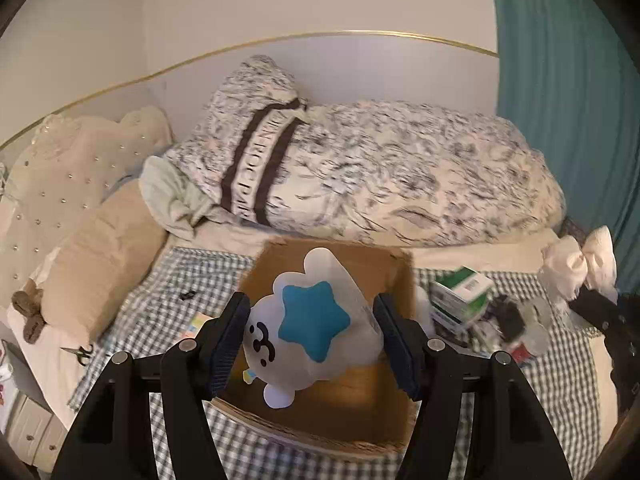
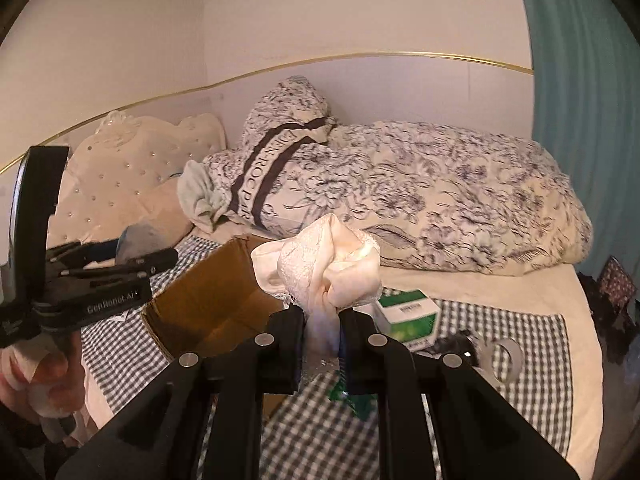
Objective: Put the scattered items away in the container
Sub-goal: 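Carry the plush in the left tool and the cloth in the right tool over the cardboard box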
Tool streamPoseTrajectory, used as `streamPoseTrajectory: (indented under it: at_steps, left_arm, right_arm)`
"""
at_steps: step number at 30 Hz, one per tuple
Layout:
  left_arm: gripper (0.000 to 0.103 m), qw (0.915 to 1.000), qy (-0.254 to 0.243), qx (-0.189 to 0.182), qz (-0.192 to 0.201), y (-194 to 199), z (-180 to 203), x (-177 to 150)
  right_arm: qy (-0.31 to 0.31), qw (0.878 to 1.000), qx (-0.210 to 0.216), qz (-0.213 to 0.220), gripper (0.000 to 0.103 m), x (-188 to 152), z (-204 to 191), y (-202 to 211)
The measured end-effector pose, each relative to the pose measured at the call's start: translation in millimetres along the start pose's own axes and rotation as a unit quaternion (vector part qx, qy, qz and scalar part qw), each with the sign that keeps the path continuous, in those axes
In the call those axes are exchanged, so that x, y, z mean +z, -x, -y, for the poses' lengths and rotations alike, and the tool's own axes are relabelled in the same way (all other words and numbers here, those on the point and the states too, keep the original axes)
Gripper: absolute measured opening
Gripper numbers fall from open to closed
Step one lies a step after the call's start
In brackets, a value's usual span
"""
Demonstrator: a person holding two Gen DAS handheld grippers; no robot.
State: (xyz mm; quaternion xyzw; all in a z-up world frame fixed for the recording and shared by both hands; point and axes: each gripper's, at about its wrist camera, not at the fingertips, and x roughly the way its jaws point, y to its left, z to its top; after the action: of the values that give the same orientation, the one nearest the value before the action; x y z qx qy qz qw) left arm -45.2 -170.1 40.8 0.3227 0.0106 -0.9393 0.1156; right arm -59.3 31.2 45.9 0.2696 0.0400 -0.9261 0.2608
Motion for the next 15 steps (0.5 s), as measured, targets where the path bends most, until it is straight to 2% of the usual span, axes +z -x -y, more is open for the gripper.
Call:
streamPoseTrajectory:
  at_steps: [6,15]
  left_arm:
    - [0.065,0.9997,0.025,0.002,-0.008,-17,-30,6]
    - [0.065,0.9989,0.014,-0.02,-0.041,-44,-32,-4]
  right_arm:
    - [0.008,1.0,0.024,-0.011,0.013,9,-21,-26]
    - [0.012,0.998,0.044,-0.031,0.013,19,-43,-72]
